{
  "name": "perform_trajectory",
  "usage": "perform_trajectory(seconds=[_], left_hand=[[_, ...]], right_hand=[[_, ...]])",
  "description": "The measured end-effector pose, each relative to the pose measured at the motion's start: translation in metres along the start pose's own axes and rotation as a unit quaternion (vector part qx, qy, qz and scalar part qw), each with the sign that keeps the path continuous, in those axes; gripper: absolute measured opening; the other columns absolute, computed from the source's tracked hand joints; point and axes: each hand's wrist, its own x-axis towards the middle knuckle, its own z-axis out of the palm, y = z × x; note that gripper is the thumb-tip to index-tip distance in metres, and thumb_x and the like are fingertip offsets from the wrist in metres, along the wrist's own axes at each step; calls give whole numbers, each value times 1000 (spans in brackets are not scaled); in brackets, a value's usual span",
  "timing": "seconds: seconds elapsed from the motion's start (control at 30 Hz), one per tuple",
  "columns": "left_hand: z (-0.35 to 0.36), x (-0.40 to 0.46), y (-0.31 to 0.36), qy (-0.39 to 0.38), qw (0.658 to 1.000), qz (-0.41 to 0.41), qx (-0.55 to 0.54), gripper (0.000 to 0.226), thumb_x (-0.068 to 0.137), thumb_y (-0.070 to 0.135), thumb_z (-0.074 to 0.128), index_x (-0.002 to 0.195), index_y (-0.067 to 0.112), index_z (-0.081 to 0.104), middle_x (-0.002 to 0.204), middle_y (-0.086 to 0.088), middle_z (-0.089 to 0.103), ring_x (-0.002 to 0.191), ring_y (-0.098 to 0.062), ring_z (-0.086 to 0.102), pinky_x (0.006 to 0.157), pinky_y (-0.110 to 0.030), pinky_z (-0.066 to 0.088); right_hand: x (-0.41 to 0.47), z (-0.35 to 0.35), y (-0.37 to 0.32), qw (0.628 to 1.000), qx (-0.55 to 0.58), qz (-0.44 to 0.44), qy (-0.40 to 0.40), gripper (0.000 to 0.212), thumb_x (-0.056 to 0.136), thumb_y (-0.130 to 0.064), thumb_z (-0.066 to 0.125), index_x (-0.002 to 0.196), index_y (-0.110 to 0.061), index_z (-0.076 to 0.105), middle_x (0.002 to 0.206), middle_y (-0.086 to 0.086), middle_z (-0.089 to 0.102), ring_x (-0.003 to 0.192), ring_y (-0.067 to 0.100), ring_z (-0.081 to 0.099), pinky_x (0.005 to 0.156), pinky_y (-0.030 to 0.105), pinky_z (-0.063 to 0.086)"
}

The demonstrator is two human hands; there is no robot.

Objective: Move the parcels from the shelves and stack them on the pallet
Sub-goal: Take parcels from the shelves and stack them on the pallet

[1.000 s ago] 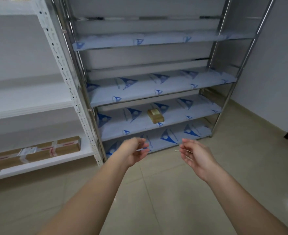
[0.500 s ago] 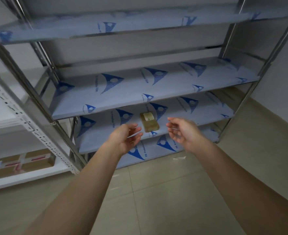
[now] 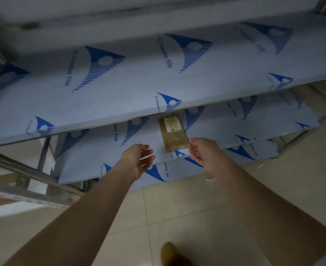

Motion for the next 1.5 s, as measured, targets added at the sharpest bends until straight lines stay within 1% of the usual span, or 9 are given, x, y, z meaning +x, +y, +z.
perform_trajectory(seconds=[0.17, 0.3, 0.43, 0.63, 0.8, 0.93, 1.13, 1.33, 1.5], left_hand=[[26, 96, -7, 28, 999, -2, 45, 16, 99, 14, 51, 104, 3, 61, 109, -14, 66, 93, -29, 63, 81, -33, 54], [44, 168, -20, 38, 996, 30, 72, 31, 96, 19, 55, 123, 3, 58, 117, -13, 62, 104, -27, 62, 88, -35, 51], [56, 217, -52, 34, 994, 10, 101, 41, 93, 25, 57, 132, 10, 54, 129, -6, 55, 115, -24, 55, 95, -37, 45], [67, 248, -82, -45, 997, -16, 68, 37, 94, 22, 52, 130, 16, 55, 135, 1, 55, 121, -21, 53, 95, -36, 38], [61, 233, -83, 22, 992, -26, 123, 25, 97, 26, 54, 114, 8, 55, 105, -11, 56, 85, -25, 58, 83, -35, 48], [45, 207, -81, 55, 986, -51, 150, 25, 99, 27, 53, 112, 6, 53, 102, -14, 56, 67, -21, 55, 69, -32, 54], [-1, 154, -81, 119, 985, -77, 98, 11, 100, 16, 47, 99, 6, 49, 78, -9, 49, 57, -18, 46, 47, -26, 45], [-78, 76, -79, 170, 982, -78, -2, 9, 97, 11, 48, 98, 4, 53, 76, -10, 54, 59, -18, 51, 53, -26, 47], [-163, -6, -84, 234, 965, -69, -95, 15, 96, 10, 47, 84, 5, 53, 74, -10, 55, 59, -19, 51, 56, -27, 47]], right_hand=[[98, 1, 12, 998, -42, 36, 14, 27, 96, -12, 56, 119, 1, 64, 86, 7, 61, 75, 16, 54, 101, 36, 50], [163, 3, 18, 997, -76, 20, -5, 21, 94, -15, 58, 113, -8, 63, 114, 7, 60, 108, 21, 57, 76, 25, 49], [206, 7, 39, 987, -155, 19, -39, 30, 95, -19, 55, 124, -13, 56, 110, 2, 48, 103, 17, 47, 97, 32, 46], [238, 8, 69, 977, -193, 11, -91, 45, 93, -21, 56, 134, -13, 42, 118, 3, 46, 99, 15, 47, 90, 32, 35], [236, 8, 71, 973, -200, 60, -99, 26, 94, -21, 58, 119, -12, 62, 101, -1, 62, 80, 10, 52, 64, 22, 36], [211, 21, 64, 968, -201, 83, -124, 30, 88, -26, 69, 115, -15, 59, 106, 3, 66, 93, 18, 61, 86, 36, 49], [159, 64, 50, 938, -274, 101, -188, 34, 91, -17, 68, 122, -11, 57, 114, 12, 68, 93, 26, 67, 85, 47, 56], [81, 120, 46, 888, -363, 124, -254, 17, 93, -20, 66, 108, -13, 61, 110, 13, 67, 97, 26, 65, 60, 34, 54], [-11, 188, 68, 842, -417, 131, -315, 26, 92, -21, 65, 116, -14, 60, 114, 15, 65, 100, 27, 64, 66, 36, 55]])
